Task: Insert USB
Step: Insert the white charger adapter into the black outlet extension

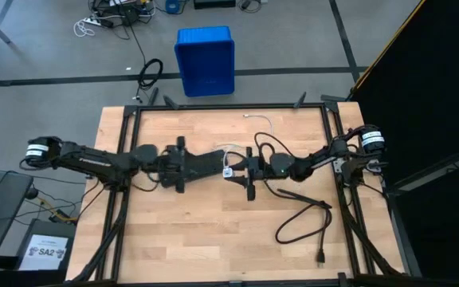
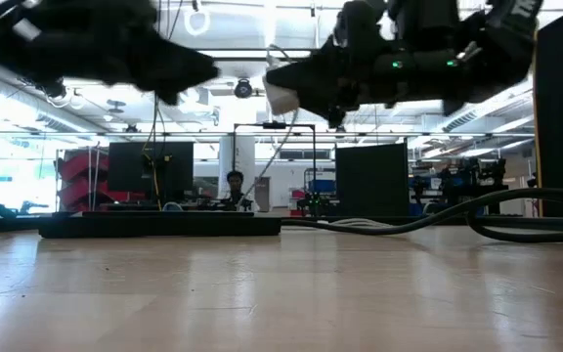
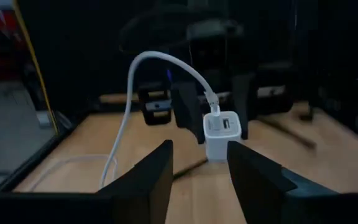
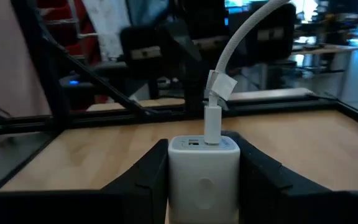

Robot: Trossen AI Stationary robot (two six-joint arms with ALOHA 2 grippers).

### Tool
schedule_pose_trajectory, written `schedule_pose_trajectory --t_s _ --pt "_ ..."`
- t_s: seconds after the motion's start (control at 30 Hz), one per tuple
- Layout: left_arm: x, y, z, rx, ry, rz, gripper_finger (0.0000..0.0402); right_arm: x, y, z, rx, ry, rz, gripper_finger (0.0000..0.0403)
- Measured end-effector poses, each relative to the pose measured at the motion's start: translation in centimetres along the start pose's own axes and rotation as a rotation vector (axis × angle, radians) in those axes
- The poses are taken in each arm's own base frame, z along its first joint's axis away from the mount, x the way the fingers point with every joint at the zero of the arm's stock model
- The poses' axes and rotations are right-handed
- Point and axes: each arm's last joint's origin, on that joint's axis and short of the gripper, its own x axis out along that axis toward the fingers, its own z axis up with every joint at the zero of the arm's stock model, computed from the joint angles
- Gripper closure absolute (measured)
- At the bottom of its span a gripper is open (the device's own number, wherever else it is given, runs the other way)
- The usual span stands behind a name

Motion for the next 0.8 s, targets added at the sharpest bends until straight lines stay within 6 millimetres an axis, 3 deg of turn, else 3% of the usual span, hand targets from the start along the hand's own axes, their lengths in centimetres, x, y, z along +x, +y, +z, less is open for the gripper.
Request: schedule_pose_trajectory --t_s 0.2,0.37,0.6,0.8 --pt "-4.3 0.1 -3.4 -0.105 -0.111 0.058 0.0293 1.2 -2.1 1.1 -0.087 -0.009 0.096 0.0290" --pt "-4.3 0.0 -4.0 -0.128 -0.044 0.041 0.0307 3.8 -4.1 -0.2 -0.112 0.014 0.182 0.0290" --pt "-4.3 -0.1 -5.1 -0.125 0.062 0.040 0.0317 7.5 -6.6 -3.5 -0.084 0.061 0.262 0.0290" --pt "-4.3 -0.1 -5.5 -0.119 0.100 0.045 0.0327 7.8 -8.6 -5.7 -0.052 0.069 0.241 0.0290"
